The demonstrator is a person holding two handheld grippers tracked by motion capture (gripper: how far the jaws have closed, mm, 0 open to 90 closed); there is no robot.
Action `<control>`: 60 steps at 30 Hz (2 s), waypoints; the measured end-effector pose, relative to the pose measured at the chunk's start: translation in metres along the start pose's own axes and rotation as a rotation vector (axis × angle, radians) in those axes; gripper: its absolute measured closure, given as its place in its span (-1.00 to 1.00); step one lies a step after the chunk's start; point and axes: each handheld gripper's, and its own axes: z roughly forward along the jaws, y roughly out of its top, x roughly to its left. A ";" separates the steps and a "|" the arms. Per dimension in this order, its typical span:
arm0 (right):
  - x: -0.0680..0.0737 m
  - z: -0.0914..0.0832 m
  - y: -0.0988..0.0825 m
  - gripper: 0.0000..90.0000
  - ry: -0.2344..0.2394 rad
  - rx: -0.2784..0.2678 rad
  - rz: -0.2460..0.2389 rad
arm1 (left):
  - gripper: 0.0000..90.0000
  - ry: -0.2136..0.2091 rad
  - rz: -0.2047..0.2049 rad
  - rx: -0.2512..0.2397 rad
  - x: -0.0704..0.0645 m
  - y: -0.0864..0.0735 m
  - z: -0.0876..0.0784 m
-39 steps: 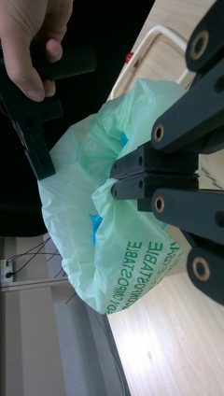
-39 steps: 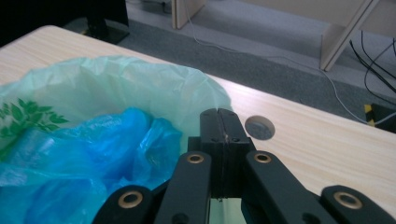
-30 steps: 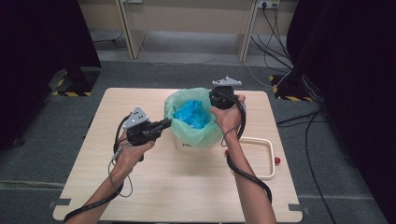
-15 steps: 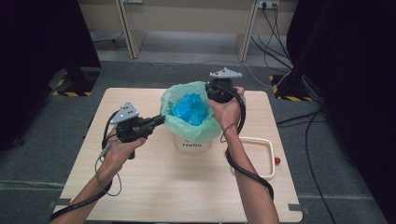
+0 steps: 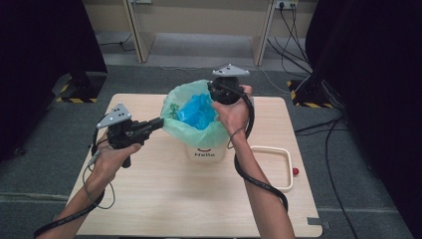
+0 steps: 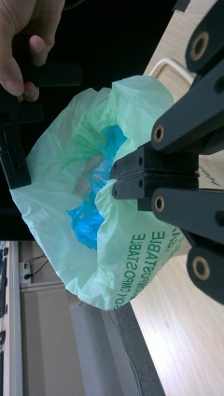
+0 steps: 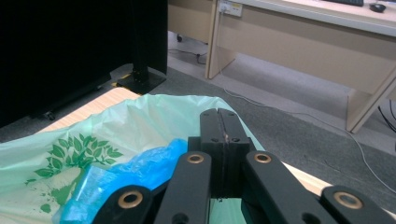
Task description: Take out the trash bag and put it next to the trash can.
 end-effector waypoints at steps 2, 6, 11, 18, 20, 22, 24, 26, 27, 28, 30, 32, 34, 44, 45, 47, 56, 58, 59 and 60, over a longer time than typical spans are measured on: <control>0.004 0.001 0.003 1.00 0.004 -0.003 -0.002 | 0.98 0.003 -0.003 -0.004 0.002 0.001 -0.004; 0.010 0.002 0.010 1.00 0.016 -0.013 -0.005 | 0.98 0.011 -0.008 -0.017 0.007 0.005 -0.013; 0.017 0.002 0.019 1.00 0.030 -0.026 -0.011 | 0.98 0.024 -0.015 -0.047 0.012 0.012 -0.025; 0.027 0.002 0.030 1.00 0.050 -0.042 -0.012 | 0.98 0.041 -0.006 -0.079 0.016 0.023 -0.041; 0.030 0.003 0.033 1.00 0.058 -0.045 -0.016 | 0.98 0.042 -0.007 -0.083 0.018 0.024 -0.044; 0.035 0.004 0.034 1.00 0.065 -0.043 -0.022 | 0.98 0.041 -0.013 -0.085 0.019 0.023 -0.047; 0.041 0.008 0.034 1.00 0.072 -0.037 -0.033 | 0.98 0.045 -0.012 -0.080 0.020 0.021 -0.049; 0.046 0.011 0.034 1.00 0.080 -0.033 -0.036 | 0.98 0.049 -0.014 -0.073 0.022 0.018 -0.051; 0.050 0.014 0.034 1.00 0.087 -0.030 -0.040 | 0.98 0.051 -0.014 -0.071 0.022 0.017 -0.051; 0.052 0.015 0.034 1.00 0.091 -0.029 -0.039 | 0.98 0.053 -0.016 -0.071 0.023 0.016 -0.052; 0.056 0.019 0.034 1.00 0.097 -0.026 -0.044 | 0.98 0.058 -0.020 -0.070 0.025 0.014 -0.055; 0.060 0.023 0.034 1.00 0.105 -0.022 -0.046 | 0.98 0.064 -0.025 -0.070 0.028 0.012 -0.058; 0.064 0.026 0.036 1.00 0.113 -0.021 -0.046 | 0.98 0.071 -0.025 -0.069 0.031 0.012 -0.063; 0.085 0.037 0.046 1.00 0.143 -0.021 -0.055 | 0.98 0.106 -0.033 -0.093 0.043 0.012 -0.087; 0.087 0.038 0.046 1.00 0.147 -0.022 -0.055 | 0.98 0.108 -0.033 -0.092 0.044 0.011 -0.089; 0.093 0.043 0.045 1.00 0.155 -0.014 -0.052 | 0.98 0.113 -0.037 -0.091 0.047 0.008 -0.092; 0.111 0.064 0.039 1.00 0.184 0.013 -0.056 | 0.98 0.134 -0.073 -0.074 0.060 -0.007 -0.099; 0.114 0.068 0.037 1.00 0.186 0.022 -0.059 | 0.98 0.137 -0.083 -0.071 0.063 -0.011 -0.101; 0.115 0.070 0.036 1.00 0.186 0.027 -0.060 | 0.98 0.137 -0.086 -0.064 0.065 -0.013 -0.101; 0.116 0.073 0.034 1.00 0.186 0.034 -0.061 | 0.98 0.140 -0.093 -0.059 0.067 -0.016 -0.101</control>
